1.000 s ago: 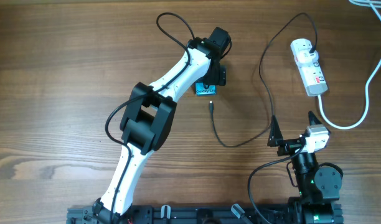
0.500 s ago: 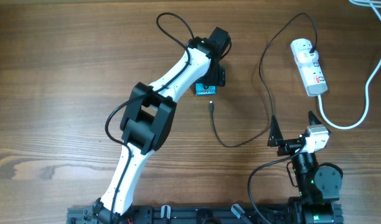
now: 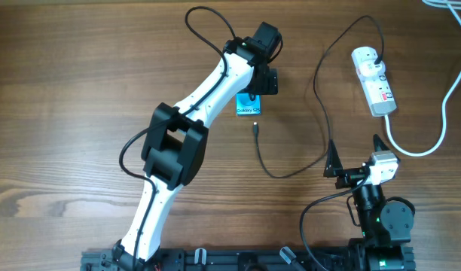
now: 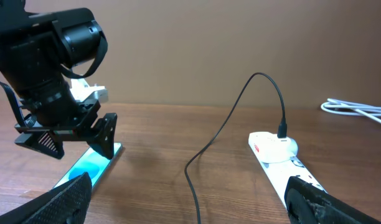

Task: Plug charger to phone and switch on socket
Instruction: 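Close the left gripper on the phone's long edges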

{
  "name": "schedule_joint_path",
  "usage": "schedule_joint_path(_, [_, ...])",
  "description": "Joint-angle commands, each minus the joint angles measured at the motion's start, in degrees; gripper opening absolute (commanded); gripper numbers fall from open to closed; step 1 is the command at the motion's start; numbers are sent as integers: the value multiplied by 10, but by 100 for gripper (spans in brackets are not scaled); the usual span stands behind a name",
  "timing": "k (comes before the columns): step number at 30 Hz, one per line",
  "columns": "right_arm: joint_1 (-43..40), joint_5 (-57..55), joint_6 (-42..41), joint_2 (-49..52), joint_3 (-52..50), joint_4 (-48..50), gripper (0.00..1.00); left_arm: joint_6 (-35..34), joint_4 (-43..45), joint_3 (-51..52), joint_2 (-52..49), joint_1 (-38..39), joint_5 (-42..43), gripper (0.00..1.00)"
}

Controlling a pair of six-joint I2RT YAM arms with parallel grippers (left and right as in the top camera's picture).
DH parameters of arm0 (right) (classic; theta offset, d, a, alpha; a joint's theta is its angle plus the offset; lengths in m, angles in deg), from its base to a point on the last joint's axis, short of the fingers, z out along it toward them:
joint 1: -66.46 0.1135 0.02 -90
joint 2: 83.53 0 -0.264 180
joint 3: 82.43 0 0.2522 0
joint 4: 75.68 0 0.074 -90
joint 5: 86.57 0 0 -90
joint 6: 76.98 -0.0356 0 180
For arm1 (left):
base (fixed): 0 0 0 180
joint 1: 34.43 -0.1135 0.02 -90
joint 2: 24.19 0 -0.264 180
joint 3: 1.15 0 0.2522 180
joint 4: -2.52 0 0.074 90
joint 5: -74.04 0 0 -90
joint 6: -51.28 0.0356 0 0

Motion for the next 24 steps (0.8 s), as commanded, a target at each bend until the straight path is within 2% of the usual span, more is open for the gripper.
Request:
schedule_joint_path(1, [3,-5,-7,-3,0,1,100,-8,-1,-8,-16,-3,-5,100])
schedule_joint_path(17, [3,-5,-7,-3,0,1,100,-8,-3,-2,-63,-11,-5,99])
schedule_joint_path(20, [3,-5,-7,-3,0,1,100,-8,-1,1,-63,-11,-5,94])
schedule_joint_path(21, [3,-5,-7,-3,0,1,100,-8,-2,1,-63,-11,-4,88])
schedule_joint_path(24, [3,-5,-7,-3,0,1,100,-8,0,1,-63,-11,-3,86])
